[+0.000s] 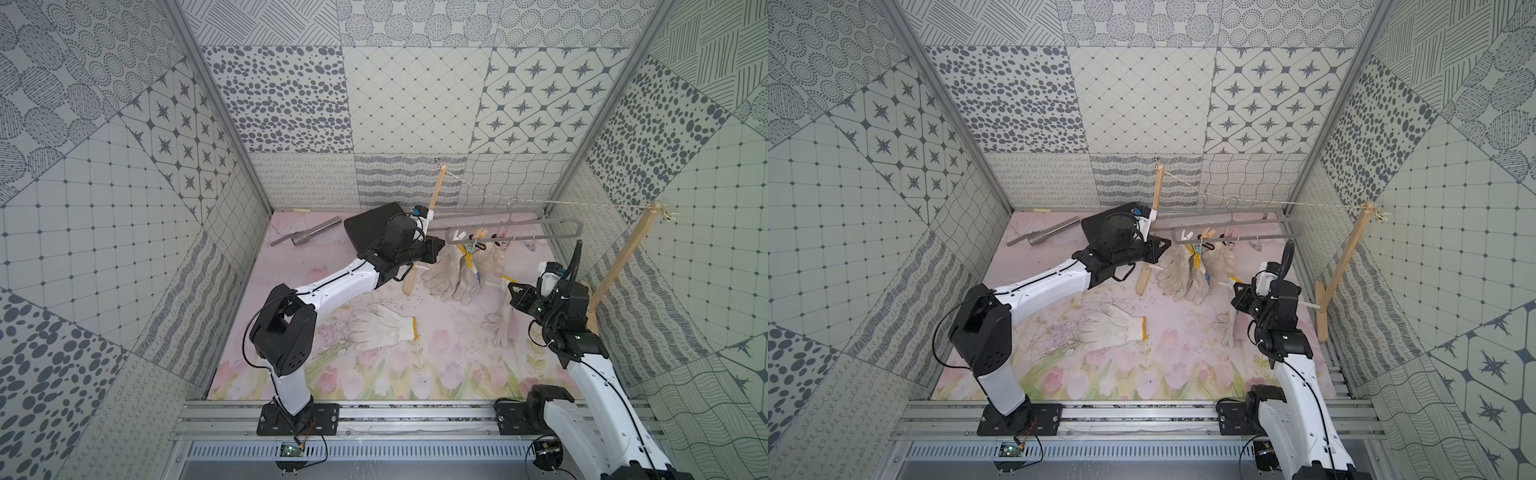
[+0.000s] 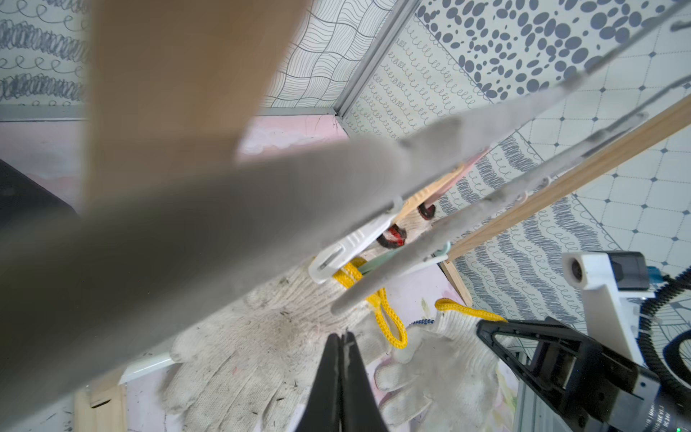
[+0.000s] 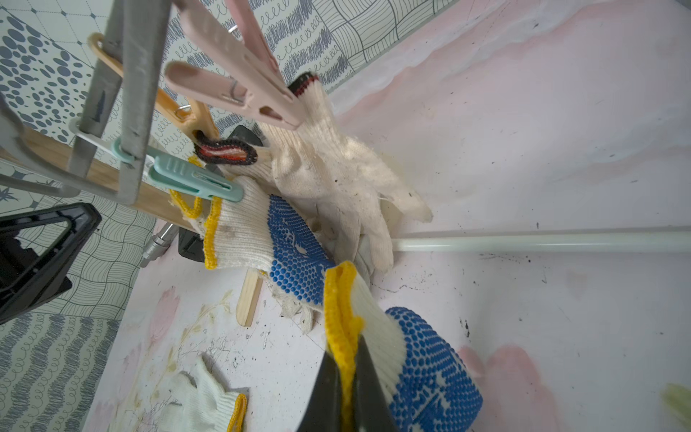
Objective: Clip the gloves onto a hanger to dry
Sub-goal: Open the clamp at the hanger.
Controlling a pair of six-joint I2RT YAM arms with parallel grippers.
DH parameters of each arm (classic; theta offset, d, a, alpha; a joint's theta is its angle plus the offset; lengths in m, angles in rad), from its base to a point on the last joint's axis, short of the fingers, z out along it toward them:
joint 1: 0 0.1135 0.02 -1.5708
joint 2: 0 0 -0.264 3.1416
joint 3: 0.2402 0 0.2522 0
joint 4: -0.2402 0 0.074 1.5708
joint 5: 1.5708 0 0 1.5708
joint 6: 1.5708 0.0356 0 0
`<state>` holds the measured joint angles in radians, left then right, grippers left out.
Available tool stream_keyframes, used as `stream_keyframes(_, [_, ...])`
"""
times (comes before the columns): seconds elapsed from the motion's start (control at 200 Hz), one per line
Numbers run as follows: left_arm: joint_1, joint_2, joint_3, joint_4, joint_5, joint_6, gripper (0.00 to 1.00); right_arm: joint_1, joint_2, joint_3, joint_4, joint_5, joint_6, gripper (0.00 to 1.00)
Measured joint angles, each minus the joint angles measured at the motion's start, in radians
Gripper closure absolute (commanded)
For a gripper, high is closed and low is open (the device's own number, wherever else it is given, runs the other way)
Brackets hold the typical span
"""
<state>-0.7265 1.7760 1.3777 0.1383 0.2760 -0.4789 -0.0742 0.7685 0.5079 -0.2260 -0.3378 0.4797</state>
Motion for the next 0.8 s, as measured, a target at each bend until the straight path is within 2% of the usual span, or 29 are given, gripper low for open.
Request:
stream_keyframes(0.24, [-0.021, 0.003, 0.009, 0.015, -0.004, -0.008, 0.82, -0.004, -0.002, 0.000, -0.004, -0.014, -0.013, 0.96])
stream_keyframes(0.38, [-0.024, -0.034, -0.047, 0.025, -0.029, -0.007, 0.73, -0.011, -0.011, 0.000, -0.011, -0.016, -0.022, 0.96])
stream_keyframes(0.555, [-0.031, -0.130, -0.154, 0.037, -0.079, 0.015, 0.74, -0.011, -0.009, 0.000, -0.007, -0.031, -0.020, 0.96])
stream_keyframes(0.64, [-0.037, -0.168, -0.190, 0.043, -0.100, 0.033, 0.88, -0.012, -0.004, 0.000, 0.003, -0.043, -0.016, 0.96])
stream_keyframes(0.685, [-0.041, -0.182, -0.205, 0.054, -0.108, 0.043, 0.91, -0.012, -0.003, -0.001, 0.009, -0.048, -0.012, 0.96])
stream_keyframes(0.745, [-0.048, -0.192, -0.219, 0.069, -0.121, 0.054, 0.90, -0.012, -0.003, -0.005, 0.017, -0.055, -0.006, 0.96])
stream_keyframes(0.801, [-0.060, -0.197, -0.226, 0.085, -0.130, 0.070, 0.81, -0.012, -0.003, -0.008, 0.021, -0.058, 0.002, 0.96])
